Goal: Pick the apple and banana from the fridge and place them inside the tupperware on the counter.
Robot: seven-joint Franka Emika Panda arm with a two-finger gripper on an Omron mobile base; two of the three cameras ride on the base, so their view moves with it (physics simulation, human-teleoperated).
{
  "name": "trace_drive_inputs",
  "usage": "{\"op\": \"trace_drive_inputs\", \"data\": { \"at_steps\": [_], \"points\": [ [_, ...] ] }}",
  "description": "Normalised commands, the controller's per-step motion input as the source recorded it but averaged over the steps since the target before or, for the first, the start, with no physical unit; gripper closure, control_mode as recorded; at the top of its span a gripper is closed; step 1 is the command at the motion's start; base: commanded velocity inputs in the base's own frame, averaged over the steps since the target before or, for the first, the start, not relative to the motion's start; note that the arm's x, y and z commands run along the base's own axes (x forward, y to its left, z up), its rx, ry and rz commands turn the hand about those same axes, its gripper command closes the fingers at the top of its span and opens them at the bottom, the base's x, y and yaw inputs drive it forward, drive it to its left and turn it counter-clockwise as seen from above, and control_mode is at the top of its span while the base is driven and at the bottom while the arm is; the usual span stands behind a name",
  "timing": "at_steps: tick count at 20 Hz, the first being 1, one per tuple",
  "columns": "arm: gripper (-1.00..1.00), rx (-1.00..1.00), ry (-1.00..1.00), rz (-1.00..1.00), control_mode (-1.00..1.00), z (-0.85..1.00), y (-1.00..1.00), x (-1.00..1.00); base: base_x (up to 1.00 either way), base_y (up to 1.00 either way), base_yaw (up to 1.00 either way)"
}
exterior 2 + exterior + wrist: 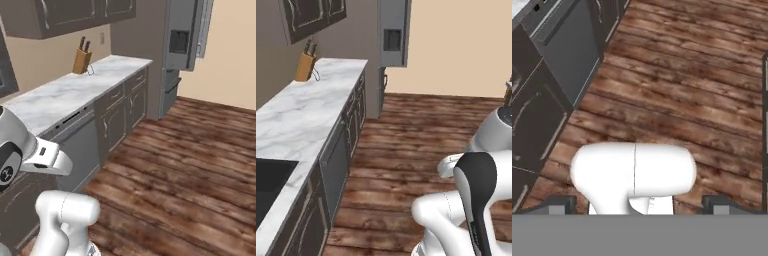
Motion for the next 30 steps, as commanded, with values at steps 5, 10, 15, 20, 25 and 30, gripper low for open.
{"op": "trace_drive_inputs", "data": {
  "at_steps": [5, 10, 15, 20, 25, 30],
  "points": [
    [-1.0, 0.0, 0.0, 0.0, 1.0, 0.0, 0.0, 0.0, 0.97, -0.48, -0.41],
    [-1.0, 0.0, 0.0, 0.0, 1.0, 0.0, 0.0, 0.0, 1.0, -0.55, -0.11],
    [-1.0, 0.0, 0.0, 0.0, 1.0, 0.0, 0.0, 0.0, 0.99, -0.55, -0.15],
    [-1.0, 0.0, 0.0, 0.0, 1.0, 0.0, 0.0, 0.0, 1.0, -0.54, -0.2],
    [-1.0, 0.0, 0.0, 0.0, 1.0, 0.0, 0.0, 0.0, 1.0, -0.5, -0.19],
    [-1.0, 0.0, 0.0, 0.0, 1.0, 0.0, 0.0, 0.0, 1.0, -0.46, -0.1]
  ]
}}
